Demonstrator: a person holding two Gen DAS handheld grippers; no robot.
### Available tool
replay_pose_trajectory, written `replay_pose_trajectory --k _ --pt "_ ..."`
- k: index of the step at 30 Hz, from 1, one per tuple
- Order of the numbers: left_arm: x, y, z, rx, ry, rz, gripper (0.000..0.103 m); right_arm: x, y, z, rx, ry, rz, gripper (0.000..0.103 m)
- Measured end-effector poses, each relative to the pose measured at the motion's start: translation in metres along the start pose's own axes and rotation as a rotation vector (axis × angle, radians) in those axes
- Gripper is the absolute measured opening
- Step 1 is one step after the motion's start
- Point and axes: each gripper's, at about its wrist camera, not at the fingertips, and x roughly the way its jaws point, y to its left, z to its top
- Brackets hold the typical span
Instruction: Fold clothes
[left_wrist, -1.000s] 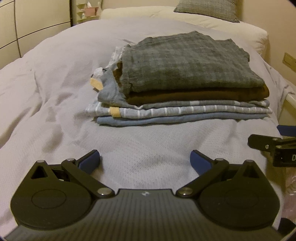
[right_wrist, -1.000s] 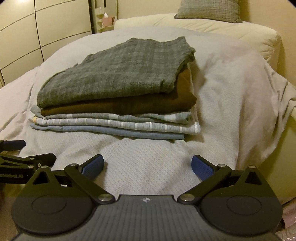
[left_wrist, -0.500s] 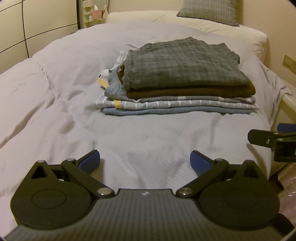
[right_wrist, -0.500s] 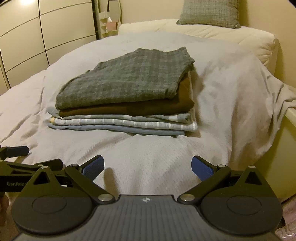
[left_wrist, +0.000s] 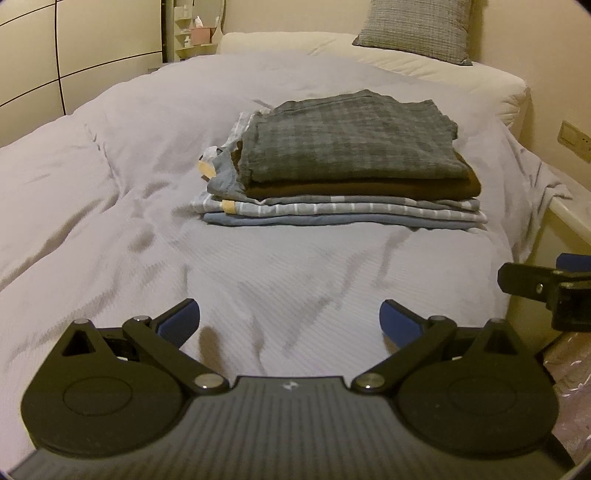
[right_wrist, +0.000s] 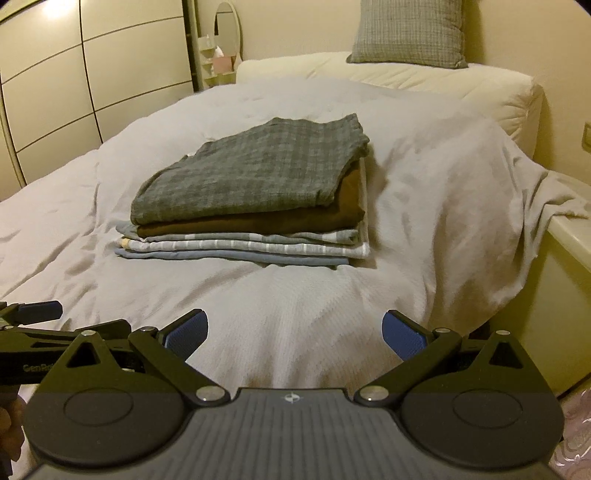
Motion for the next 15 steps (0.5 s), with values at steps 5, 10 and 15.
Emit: replay_pose_trajectory --k 5,10,15 --pt "-0.011 -0.004 -0.002 0.007 -0.008 -0.002 0.102 -0.011 -0.002 -0.003 0.001 -0.001 0.001 0.103" --pt "-0.023 -0.007 -0.003 0.015 -0.016 -0.001 0.102 -0.022 -0.002 -0.006 -0.004 -0.005 0.001 0.103" --pt "-0.034 -0.008 -0.002 0.023 -0.024 0.007 0.102 -0.031 -0.001 -0.008 -0.009 -0.010 0.005 0.103"
